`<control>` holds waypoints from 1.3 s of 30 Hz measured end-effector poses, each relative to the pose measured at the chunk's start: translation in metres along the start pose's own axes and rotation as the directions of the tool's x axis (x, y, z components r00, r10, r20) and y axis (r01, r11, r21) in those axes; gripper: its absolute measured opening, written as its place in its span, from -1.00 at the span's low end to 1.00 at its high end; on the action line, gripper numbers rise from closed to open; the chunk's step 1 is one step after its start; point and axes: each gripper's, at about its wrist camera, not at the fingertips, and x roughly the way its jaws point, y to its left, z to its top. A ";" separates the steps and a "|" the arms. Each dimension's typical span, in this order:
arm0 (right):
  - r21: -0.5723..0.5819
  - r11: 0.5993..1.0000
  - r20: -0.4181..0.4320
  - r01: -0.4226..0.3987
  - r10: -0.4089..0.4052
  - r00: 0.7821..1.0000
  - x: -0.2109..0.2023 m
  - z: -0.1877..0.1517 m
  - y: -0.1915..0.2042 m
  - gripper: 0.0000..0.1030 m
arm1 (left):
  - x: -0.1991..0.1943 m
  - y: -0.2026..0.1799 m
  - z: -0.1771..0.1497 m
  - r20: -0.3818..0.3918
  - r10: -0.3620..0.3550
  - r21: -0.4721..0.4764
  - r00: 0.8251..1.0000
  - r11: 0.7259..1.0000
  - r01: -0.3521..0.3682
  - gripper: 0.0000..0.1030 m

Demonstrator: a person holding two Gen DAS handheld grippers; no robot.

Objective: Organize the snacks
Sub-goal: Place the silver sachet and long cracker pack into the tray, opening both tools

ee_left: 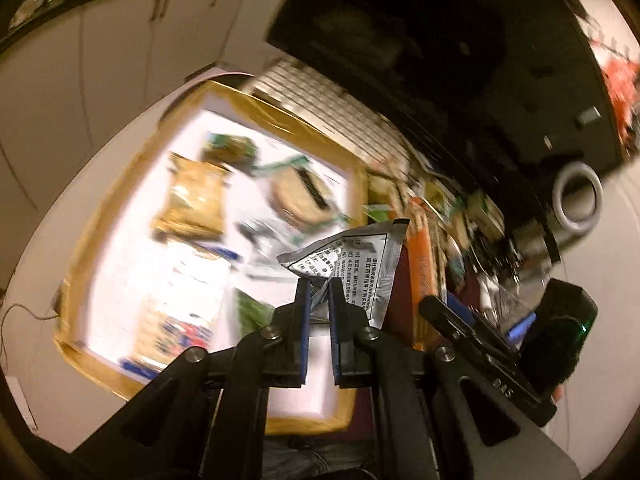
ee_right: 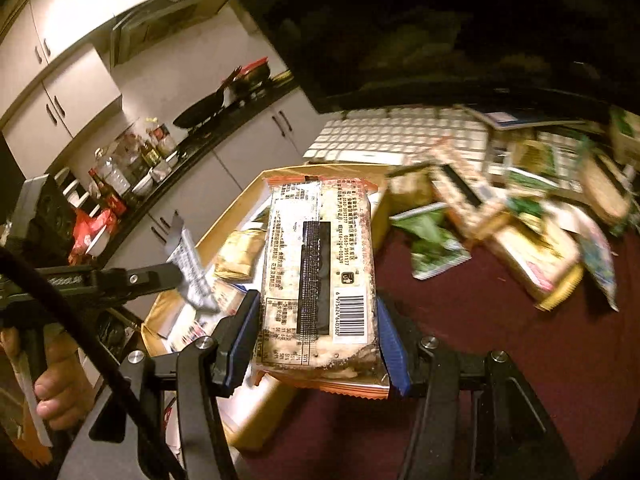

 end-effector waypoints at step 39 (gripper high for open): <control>-0.082 0.996 0.049 0.041 -0.037 0.998 0.048 0.033 0.028 0.21 | 0.034 0.028 0.080 0.137 0.254 0.060 0.957 0.963 -0.264 0.44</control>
